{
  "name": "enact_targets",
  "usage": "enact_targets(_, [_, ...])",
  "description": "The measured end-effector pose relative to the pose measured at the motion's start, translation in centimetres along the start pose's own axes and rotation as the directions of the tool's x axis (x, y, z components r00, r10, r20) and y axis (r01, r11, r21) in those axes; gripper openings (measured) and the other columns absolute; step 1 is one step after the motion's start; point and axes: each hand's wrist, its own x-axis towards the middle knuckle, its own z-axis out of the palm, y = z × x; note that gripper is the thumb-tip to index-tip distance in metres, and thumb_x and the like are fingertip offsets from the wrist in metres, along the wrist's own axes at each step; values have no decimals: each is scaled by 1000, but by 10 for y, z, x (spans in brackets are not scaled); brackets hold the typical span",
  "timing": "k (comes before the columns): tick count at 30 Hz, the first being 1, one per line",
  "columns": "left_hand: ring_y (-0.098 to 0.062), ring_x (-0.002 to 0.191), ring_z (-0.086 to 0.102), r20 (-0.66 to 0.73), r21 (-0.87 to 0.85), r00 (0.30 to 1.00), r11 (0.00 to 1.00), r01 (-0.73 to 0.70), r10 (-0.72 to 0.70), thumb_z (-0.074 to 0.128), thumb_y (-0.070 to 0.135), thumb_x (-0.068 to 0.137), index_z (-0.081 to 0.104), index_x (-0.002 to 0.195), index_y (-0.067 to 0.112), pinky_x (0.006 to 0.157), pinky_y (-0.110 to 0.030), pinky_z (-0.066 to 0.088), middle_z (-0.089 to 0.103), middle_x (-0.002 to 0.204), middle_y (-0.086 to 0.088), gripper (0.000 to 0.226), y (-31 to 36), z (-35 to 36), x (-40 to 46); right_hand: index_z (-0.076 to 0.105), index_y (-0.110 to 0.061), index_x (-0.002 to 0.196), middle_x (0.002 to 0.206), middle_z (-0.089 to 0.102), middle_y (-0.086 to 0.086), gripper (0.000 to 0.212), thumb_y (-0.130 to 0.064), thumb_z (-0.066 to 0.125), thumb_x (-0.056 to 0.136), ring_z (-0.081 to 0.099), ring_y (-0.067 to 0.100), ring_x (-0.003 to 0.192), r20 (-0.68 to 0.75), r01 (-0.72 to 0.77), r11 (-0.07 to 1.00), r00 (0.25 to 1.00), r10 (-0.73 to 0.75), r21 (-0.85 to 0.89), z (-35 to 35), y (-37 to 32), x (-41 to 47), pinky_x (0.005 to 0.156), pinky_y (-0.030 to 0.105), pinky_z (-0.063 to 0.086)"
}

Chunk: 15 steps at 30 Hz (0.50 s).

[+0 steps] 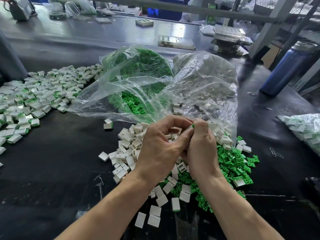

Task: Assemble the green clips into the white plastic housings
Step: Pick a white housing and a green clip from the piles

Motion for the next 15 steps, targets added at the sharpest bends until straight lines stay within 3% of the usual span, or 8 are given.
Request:
enact_targets(1, [-16, 100, 74, -4, -6, 1000, 1000, -5, 5, 76, 14, 94, 76, 100, 17, 85, -38, 63, 78, 102, 7, 7, 0, 0, 0, 79, -28, 97, 87, 78, 12, 52, -51, 32, 96, 76, 31, 82, 0, -5, 1000, 1000, 5, -11, 0, 1, 0, 63, 53, 62])
enact_targets(3, [-15, 98, 75, -11, -15, 1000, 1000, -11, 11, 76, 12, 94, 76, 100, 16, 84, -33, 63, 78, 101, 6, 7, 0, 1, 0, 79, -24, 98, 91, 78, 14, 53, -50, 32, 96, 75, 35, 87, -16, -14, 1000, 1000, 13, -16, 0, 1, 0, 69, 57, 62])
enact_targets(6, [-13, 97, 76, -18, -22, 1000, 1000, -12, 12, 76, 9, 93, 76, 99, 14, 84, -30, 62, 79, 99, 5, 8, 0, 1, 0, 79, -18, 98, 91, 79, 11, 55, -46, 32, 97, 76, 28, 86, -29, -16, 1000, 999, 15, -26, -2, 1, 1, 66, 41, 58])
enact_targets(10, [-14, 98, 76, -17, -53, 1000, 998, -18, 17, 75, 6, 93, 76, 99, 12, 87, -30, 62, 79, 99, 3, 9, 1, 1, 0, 80, -20, 93, 76, 77, 3, 54, -43, 32, 97, 70, 10, 65, -5, 7, 1000, 1000, -7, -30, -3, 1, 1, 49, 20, 49])
enact_targets(15, [-14, 97, 76, -21, -81, 1000, 997, -13, 12, 75, 4, 92, 76, 99, 9, 86, -29, 61, 79, 99, 1, 8, 1, 3, 0, 78, -20, 81, 52, 62, -10, 52, -40, 32, 96, 55, 0, 44, -11, 32, 999, 999, -32, 14, 0, 0, 0, 39, 15, 40])
